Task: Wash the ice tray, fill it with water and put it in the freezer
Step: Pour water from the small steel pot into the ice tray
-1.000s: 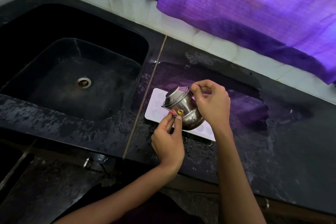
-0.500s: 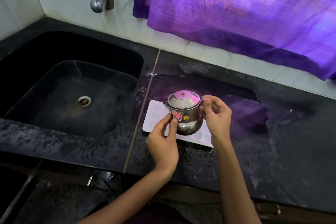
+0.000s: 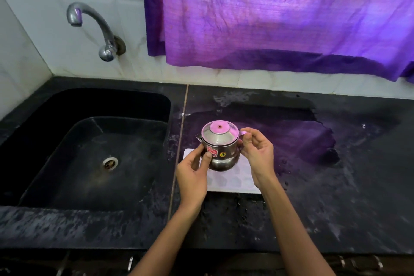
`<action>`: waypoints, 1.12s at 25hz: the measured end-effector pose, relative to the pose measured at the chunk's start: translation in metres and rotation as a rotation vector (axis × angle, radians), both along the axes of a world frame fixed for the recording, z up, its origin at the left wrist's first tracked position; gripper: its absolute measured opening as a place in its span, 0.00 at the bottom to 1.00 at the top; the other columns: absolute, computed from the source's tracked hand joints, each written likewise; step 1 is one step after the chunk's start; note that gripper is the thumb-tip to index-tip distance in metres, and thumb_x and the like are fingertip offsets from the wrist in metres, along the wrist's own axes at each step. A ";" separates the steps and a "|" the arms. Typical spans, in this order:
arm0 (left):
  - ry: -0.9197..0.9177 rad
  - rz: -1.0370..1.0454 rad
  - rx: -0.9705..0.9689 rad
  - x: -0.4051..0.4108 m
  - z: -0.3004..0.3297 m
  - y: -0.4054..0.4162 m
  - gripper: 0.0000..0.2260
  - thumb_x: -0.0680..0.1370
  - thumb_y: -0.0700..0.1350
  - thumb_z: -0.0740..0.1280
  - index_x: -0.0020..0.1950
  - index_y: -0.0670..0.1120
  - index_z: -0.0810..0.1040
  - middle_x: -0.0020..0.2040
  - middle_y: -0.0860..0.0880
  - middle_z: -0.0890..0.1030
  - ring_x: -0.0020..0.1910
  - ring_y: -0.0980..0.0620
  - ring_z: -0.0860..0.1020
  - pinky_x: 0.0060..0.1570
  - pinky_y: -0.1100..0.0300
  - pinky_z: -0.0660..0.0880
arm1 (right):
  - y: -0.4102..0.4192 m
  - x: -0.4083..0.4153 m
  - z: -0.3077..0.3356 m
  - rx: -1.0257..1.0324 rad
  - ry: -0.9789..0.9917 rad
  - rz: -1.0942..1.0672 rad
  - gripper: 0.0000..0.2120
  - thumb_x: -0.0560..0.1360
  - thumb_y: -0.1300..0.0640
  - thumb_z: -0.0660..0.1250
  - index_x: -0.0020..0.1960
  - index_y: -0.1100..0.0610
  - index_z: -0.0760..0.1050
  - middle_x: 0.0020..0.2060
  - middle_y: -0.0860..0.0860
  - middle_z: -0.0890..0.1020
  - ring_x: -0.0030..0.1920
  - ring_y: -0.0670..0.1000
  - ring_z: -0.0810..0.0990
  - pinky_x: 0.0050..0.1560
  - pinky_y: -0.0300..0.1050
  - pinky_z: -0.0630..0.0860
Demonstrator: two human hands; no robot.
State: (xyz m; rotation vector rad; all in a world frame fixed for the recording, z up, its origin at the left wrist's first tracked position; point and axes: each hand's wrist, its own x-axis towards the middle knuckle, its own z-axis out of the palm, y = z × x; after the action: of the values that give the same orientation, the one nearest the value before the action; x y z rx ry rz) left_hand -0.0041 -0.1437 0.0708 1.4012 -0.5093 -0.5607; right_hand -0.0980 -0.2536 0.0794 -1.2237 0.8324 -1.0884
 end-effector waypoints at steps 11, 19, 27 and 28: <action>0.045 -0.116 0.013 0.080 0.005 -0.080 0.18 0.75 0.36 0.69 0.64 0.35 0.75 0.59 0.40 0.80 0.57 0.49 0.79 0.53 0.65 0.77 | -0.072 0.056 0.004 0.020 -0.103 0.074 0.06 0.78 0.61 0.62 0.48 0.55 0.77 0.41 0.49 0.83 0.40 0.43 0.82 0.43 0.37 0.79; 0.031 -0.126 0.109 0.155 -0.009 -0.152 0.18 0.73 0.32 0.69 0.62 0.32 0.75 0.58 0.36 0.79 0.54 0.48 0.78 0.50 0.68 0.76 | -0.142 0.119 -0.012 0.200 -0.107 0.143 0.09 0.80 0.64 0.59 0.47 0.54 0.76 0.42 0.50 0.81 0.41 0.46 0.82 0.42 0.37 0.79; 0.040 -0.100 0.186 0.192 -0.037 -0.194 0.20 0.72 0.30 0.70 0.63 0.33 0.73 0.60 0.36 0.78 0.58 0.46 0.77 0.56 0.66 0.73 | -0.177 0.154 -0.044 0.298 -0.121 0.166 0.11 0.80 0.65 0.57 0.46 0.53 0.75 0.40 0.50 0.79 0.38 0.43 0.79 0.45 0.37 0.76; 0.049 -0.094 0.192 0.193 -0.039 -0.197 0.20 0.72 0.29 0.70 0.64 0.33 0.73 0.61 0.36 0.78 0.59 0.46 0.77 0.58 0.63 0.72 | -0.178 0.156 -0.047 0.306 -0.134 0.167 0.11 0.80 0.65 0.57 0.46 0.54 0.74 0.40 0.51 0.78 0.38 0.43 0.79 0.46 0.36 0.76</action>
State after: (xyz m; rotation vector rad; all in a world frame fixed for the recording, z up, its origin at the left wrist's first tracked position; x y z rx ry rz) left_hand 0.1885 -0.3405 0.0319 1.5470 -0.4938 -0.7330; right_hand 0.0578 -0.4318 0.0324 -0.9346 0.7484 -0.8618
